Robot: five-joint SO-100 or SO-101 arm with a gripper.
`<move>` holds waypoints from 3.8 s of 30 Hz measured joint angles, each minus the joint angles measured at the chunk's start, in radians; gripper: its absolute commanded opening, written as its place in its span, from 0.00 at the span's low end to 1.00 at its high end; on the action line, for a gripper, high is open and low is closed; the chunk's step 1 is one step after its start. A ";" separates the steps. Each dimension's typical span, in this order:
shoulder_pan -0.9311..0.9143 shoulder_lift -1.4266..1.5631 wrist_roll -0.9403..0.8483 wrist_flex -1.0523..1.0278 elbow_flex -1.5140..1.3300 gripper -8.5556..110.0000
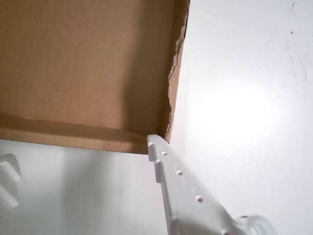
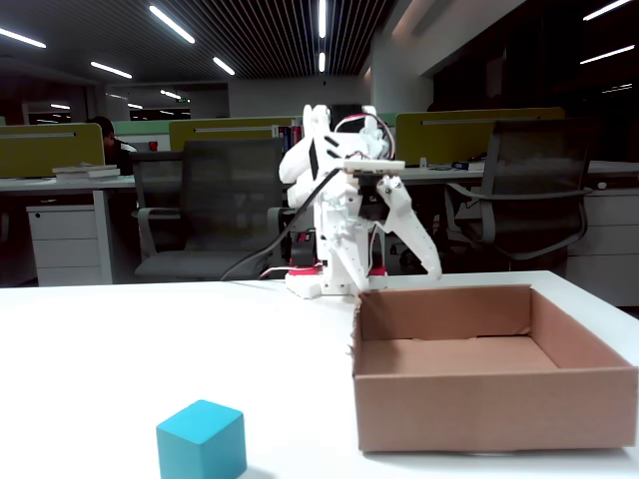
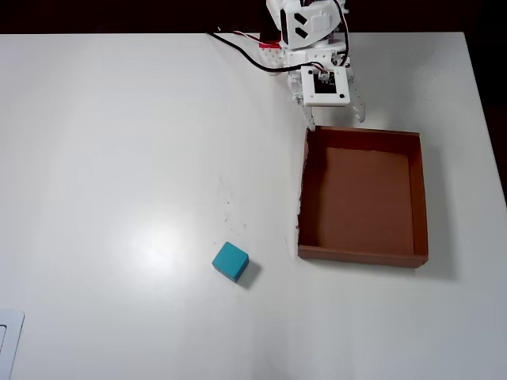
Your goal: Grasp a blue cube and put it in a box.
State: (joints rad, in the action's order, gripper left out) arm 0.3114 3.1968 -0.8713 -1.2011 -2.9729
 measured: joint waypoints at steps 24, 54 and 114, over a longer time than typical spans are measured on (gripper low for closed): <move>0.000 0.000 0.000 0.000 0.000 0.35; -0.055 -0.063 0.000 0.052 0.021 0.33; -0.569 -1.809 0.192 0.388 1.447 0.37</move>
State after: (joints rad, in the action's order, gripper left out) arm -0.2577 1.3883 -0.6796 -0.8130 -1.5263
